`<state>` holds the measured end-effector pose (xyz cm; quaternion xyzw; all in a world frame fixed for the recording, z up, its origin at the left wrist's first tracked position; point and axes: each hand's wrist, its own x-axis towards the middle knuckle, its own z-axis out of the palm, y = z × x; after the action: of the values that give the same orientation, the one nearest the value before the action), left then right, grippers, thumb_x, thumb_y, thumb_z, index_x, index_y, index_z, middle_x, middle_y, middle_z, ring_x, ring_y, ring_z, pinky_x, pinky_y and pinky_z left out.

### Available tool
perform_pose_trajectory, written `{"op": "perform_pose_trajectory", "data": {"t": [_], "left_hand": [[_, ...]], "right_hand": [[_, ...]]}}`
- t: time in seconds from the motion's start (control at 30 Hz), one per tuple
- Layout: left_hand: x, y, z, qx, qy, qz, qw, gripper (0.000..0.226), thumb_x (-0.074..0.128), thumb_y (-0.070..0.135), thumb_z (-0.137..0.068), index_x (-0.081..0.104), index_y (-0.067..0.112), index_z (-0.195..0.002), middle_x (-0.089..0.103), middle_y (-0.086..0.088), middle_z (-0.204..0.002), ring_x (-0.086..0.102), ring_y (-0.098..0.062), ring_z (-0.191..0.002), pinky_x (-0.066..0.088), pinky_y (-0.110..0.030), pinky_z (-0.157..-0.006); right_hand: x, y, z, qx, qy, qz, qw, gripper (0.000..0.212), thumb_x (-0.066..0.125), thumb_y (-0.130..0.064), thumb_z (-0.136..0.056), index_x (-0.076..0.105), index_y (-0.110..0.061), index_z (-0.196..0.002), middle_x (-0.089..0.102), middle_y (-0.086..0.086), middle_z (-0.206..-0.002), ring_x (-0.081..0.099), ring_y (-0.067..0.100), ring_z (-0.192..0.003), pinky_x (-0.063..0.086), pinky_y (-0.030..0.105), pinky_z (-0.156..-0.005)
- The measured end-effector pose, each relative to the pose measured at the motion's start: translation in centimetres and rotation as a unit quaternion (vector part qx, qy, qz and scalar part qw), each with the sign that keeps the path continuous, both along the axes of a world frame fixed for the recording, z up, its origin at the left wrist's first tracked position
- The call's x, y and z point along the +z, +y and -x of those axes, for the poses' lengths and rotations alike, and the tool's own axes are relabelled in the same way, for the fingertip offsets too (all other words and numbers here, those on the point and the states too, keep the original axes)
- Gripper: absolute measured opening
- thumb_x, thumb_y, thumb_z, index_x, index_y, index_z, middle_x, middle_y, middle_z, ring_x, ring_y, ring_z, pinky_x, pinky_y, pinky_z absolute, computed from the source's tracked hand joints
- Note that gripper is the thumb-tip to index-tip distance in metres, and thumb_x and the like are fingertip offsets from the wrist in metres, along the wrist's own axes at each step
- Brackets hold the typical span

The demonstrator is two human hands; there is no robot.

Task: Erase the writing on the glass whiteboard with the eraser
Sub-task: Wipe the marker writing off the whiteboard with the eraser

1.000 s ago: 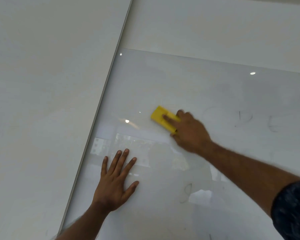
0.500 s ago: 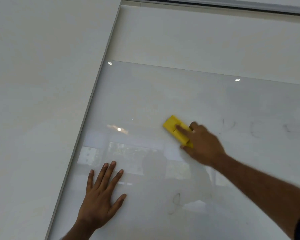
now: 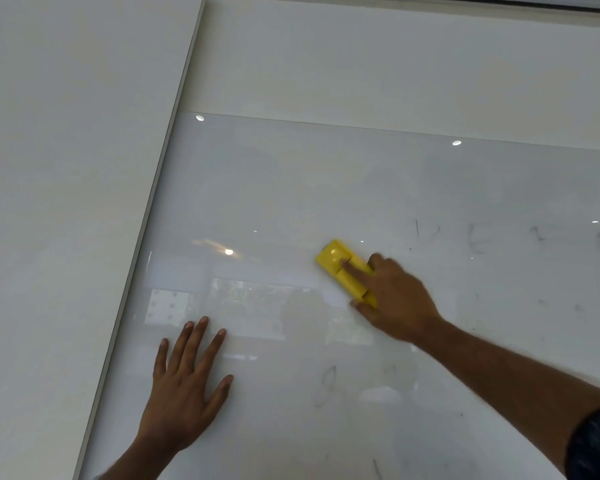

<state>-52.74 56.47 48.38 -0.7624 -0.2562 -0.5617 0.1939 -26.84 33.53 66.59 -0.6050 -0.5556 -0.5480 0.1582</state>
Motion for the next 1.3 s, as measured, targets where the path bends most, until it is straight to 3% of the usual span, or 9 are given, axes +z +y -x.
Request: {"op": "perform_pose_trajectory", "data": {"t": [0.1, 0.2, 0.33, 0.5, 0.67, 0.77, 0.97, 1.2, 1.3], "left_hand": [[0.6, -0.7, 0.0, -0.004, 0.019, -0.004, 1.0, 0.065, 0.024, 0.06, -0.098, 0.031, 0.031, -0.155, 0.019, -0.004, -0.167, 0.014, -0.026, -0.155, 0.015, -0.056, -0.12], [2.5, -1.8, -1.2, -0.009, 0.054, -0.03, 0.998, 0.065, 0.031, 0.059, -0.096, 0.028, 0.033, -0.156, 0.016, -0.005, -0.168, 0.01, -0.025, -0.155, 0.014, -0.056, -0.121], [7.1, -3.4, -3.4, 0.008, 0.067, -0.015, 0.998, 0.071, 0.028, 0.065, -0.093, 0.02, 0.036, -0.157, 0.002, -0.003, -0.169, -0.003, -0.024, -0.156, 0.009, -0.058, -0.123], [8.8, -4.1, -4.6, 0.015, 0.063, 0.004, 0.998, 0.073, 0.017, 0.069, -0.091, 0.014, 0.04, -0.157, -0.005, 0.003, -0.168, -0.009, -0.021, -0.155, 0.003, -0.061, -0.121], [7.3, -3.0, -4.4, 0.015, 0.063, -0.019, 0.998, 0.067, 0.022, 0.063, -0.097, 0.012, 0.038, -0.158, -0.004, 0.003, -0.169, -0.007, -0.02, -0.156, 0.003, -0.061, -0.122], [6.8, -2.8, -4.7, 0.006, 0.058, -0.025, 0.998, 0.065, 0.024, 0.062, -0.098, 0.012, 0.037, -0.158, -0.003, 0.003, -0.169, -0.008, -0.019, -0.156, 0.003, -0.06, -0.122], [6.5, -1.9, -4.8, 0.001, 0.039, -0.051, 0.998, 0.064, 0.024, 0.06, -0.1, 0.015, 0.035, -0.158, 0.002, 0.002, -0.17, -0.001, -0.021, -0.156, 0.005, -0.061, -0.122], [7.0, -2.1, -5.6, -0.007, 0.023, -0.062, 0.998, 0.064, 0.024, 0.06, -0.1, 0.021, 0.032, -0.158, 0.007, 0.0, -0.169, 0.001, -0.022, -0.156, 0.003, -0.058, -0.123], [6.9, -2.0, -5.6, 0.001, 0.026, -0.062, 0.998, 0.065, 0.023, 0.061, -0.1, 0.018, 0.033, -0.158, 0.005, 0.0, -0.17, -0.001, -0.021, -0.156, 0.0, -0.056, -0.123]], "right_hand": [[-3.2, -1.0, -0.3, 0.015, -0.081, 0.065, 0.994, 0.071, 0.068, -0.044, -0.077, 0.042, -0.031, -0.142, 0.056, 0.009, -0.112, 0.058, 0.028, -0.089, 0.05, 0.034, -0.059], [-1.3, -1.9, -1.1, -0.001, -0.11, 0.068, 0.992, 0.069, 0.068, -0.041, -0.077, 0.043, -0.034, -0.141, 0.056, 0.009, -0.111, 0.057, 0.028, -0.089, 0.048, 0.034, -0.063], [4.2, -2.3, -1.5, -0.043, -0.026, -0.01, 0.999, 0.069, 0.059, -0.042, -0.083, 0.03, -0.039, -0.146, 0.046, 0.01, -0.115, 0.052, 0.032, -0.097, 0.047, 0.039, -0.07], [4.8, -1.5, -1.0, 0.007, 0.099, -0.112, 0.989, 0.07, 0.064, -0.041, -0.083, 0.034, -0.034, -0.145, 0.044, 0.011, -0.113, 0.049, 0.034, -0.1, 0.05, 0.042, -0.071], [-0.9, -0.5, -0.5, 0.023, -0.039, 0.007, 0.999, 0.067, 0.061, -0.043, -0.084, 0.035, -0.033, -0.145, 0.047, 0.01, -0.111, 0.05, 0.03, -0.092, 0.048, 0.038, -0.06], [1.6, -1.5, -1.8, -0.019, -0.087, 0.021, 0.996, 0.068, 0.059, -0.042, -0.083, 0.032, -0.036, -0.146, 0.048, 0.011, -0.113, 0.051, 0.031, -0.094, 0.046, 0.038, -0.063], [7.8, -2.4, -2.9, -0.019, 0.1, -0.141, 0.985, 0.068, 0.06, -0.039, -0.087, 0.03, -0.03, -0.148, 0.042, 0.016, -0.118, 0.047, 0.037, -0.102, 0.048, 0.044, -0.075], [1.6, -1.2, -2.0, 0.006, -0.105, 0.035, 0.994, 0.068, 0.059, -0.04, -0.085, 0.031, -0.03, -0.147, 0.046, 0.016, -0.121, 0.049, 0.035, -0.1, 0.046, 0.04, -0.069], [3.8, -2.2, -3.2, -0.009, -0.085, -0.014, 0.996, 0.069, 0.061, -0.039, -0.083, 0.033, -0.033, -0.146, 0.047, 0.016, -0.117, 0.05, 0.035, -0.096, 0.046, 0.04, -0.067]]}}
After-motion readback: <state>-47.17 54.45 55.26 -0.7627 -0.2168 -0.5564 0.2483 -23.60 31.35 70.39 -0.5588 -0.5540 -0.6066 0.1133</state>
